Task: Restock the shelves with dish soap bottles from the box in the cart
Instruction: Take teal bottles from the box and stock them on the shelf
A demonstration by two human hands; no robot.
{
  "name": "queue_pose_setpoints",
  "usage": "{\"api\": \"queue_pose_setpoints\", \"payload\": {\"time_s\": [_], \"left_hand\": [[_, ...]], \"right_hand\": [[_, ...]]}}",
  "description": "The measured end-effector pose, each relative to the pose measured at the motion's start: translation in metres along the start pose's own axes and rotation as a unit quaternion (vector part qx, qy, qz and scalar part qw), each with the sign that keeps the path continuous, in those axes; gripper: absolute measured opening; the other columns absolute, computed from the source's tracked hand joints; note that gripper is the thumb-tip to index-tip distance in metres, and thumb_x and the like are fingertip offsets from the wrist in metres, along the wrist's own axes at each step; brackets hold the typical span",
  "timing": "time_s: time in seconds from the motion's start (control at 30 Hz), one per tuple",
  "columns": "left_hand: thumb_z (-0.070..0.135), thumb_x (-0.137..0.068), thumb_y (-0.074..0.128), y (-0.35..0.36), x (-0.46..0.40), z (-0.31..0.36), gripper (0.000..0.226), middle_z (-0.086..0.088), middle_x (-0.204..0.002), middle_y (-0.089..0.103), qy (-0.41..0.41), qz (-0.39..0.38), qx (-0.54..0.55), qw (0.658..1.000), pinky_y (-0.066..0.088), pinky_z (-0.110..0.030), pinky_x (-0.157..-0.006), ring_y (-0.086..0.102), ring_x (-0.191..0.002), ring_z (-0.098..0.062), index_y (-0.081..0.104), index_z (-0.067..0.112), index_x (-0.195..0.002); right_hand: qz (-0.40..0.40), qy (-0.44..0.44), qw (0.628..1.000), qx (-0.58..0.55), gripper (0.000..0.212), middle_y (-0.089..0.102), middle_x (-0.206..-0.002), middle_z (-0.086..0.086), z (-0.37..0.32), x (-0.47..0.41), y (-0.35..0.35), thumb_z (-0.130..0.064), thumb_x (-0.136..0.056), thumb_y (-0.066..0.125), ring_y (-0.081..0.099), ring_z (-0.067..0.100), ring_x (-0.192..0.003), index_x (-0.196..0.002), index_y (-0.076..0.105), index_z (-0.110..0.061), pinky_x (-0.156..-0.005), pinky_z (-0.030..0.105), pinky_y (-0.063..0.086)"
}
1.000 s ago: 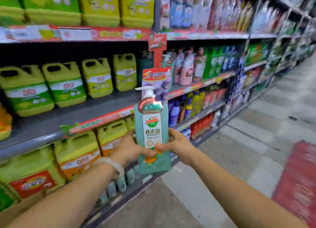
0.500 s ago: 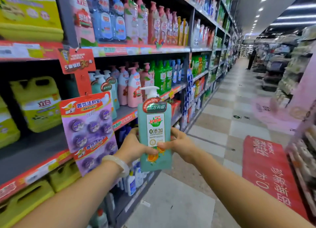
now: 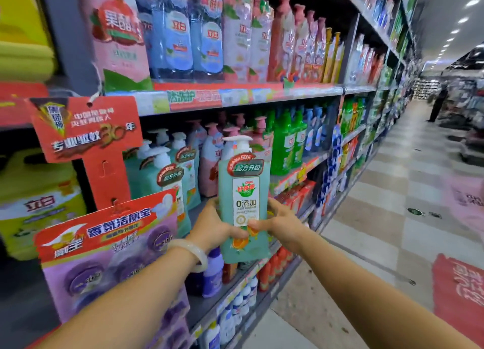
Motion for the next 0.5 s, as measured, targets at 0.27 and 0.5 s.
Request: {"api": "queue_pose_setpoints", "payload": {"time_s": [0.27, 0.5], "left_hand": [[-0.004, -0.048, 0.087, -0.021, -0.055, -0.016, 0.076, 0.000, -0.109, 0.066, -0.003, 0.125, -0.037, 0.991, 0.054, -0.036, -0.084, 0.064, -0.099, -0.018, 0.051, 0.013, -0.113], [-0.002, -0.061, 0.082, -0.021, -0.084, -0.008, 0.078, 0.003, -0.104, 0.059, -0.024, 0.264, -0.096, 0.959, 0.043, -0.006, -0.051, 0.056, -0.093, -0.012, 0.038, 0.015, -0.123]], "right_hand": [[-0.101, 0.014, 0.995, 0.021, 0.063, 0.067, -0.113, 0.009, 0.020, -0.104, 0.011, 0.008, -0.072, 0.072, 0.065, 0.027, -0.104, -0.124, 0.051, -0.020, -0.089, 0.046, 0.054], [-0.225, -0.013, 0.973, 0.055, 0.071, 0.064, -0.119, 0.008, 0.020, -0.183, 0.024, 0.012, -0.069, 0.074, 0.063, 0.021, -0.106, -0.128, 0.046, -0.017, -0.090, 0.042, 0.054]]}}
Point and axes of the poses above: each hand's wrist, its own x-axis away from the middle knuckle, its own y-axis out of the palm, z = x × y, the point moved 8 cm from there along -x, towards the middle knuckle
